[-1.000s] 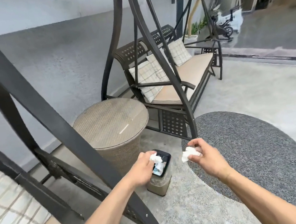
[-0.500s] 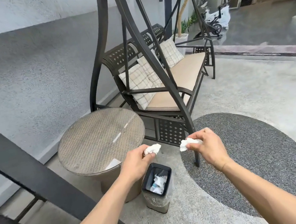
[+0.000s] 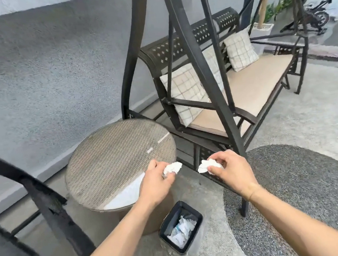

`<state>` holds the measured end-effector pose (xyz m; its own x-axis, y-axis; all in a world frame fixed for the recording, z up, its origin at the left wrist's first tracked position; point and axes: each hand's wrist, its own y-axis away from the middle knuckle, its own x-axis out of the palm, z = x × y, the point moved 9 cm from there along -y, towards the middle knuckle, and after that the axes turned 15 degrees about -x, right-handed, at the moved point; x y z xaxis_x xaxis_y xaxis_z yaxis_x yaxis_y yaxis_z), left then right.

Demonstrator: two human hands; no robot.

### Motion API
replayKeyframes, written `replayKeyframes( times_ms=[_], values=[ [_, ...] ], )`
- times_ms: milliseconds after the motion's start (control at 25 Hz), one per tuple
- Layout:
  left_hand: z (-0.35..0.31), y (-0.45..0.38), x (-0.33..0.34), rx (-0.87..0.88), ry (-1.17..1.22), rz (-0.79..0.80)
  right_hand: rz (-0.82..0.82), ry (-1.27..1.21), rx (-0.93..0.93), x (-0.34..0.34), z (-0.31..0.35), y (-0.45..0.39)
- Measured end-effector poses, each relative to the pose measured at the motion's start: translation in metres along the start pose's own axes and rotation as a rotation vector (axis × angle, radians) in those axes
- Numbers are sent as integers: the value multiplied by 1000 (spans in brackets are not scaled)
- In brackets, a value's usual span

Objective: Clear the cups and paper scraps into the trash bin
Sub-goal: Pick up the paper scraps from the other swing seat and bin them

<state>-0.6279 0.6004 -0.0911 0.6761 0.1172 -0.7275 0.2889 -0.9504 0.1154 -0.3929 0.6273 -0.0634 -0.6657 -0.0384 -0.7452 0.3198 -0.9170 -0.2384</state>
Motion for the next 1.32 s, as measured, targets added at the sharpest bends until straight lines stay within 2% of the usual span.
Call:
replayKeyframes(
  times_ms=[200, 320, 520, 720, 880, 1000, 1160, 1320],
  values=[
    [23, -34, 32, -194, 66, -24, 153, -41, -79, 31, -43, -62],
    [68, -33, 61, -346, 129, -16, 251, -82, -81, 83, -67, -73],
    [168, -29, 131, -585, 114, 10, 467, -65, -36, 205, -124, -62],
    [273, -41, 225, -736, 27, 56, 595, -39, 88, 339, -208, -38],
    [365, -62, 317, -859, -72, 120, 710, 39, 106, 449, -280, -4],
    [416, -72, 373, -928, -154, 169, 741, 89, 106, 506, -318, 17],
    [445, -71, 404, -957, -173, 167, 757, 60, 95, 545, -336, 29],
    [432, -57, 380, -947, -114, 160, 767, 28, 88, 525, -316, 27]
  ],
)
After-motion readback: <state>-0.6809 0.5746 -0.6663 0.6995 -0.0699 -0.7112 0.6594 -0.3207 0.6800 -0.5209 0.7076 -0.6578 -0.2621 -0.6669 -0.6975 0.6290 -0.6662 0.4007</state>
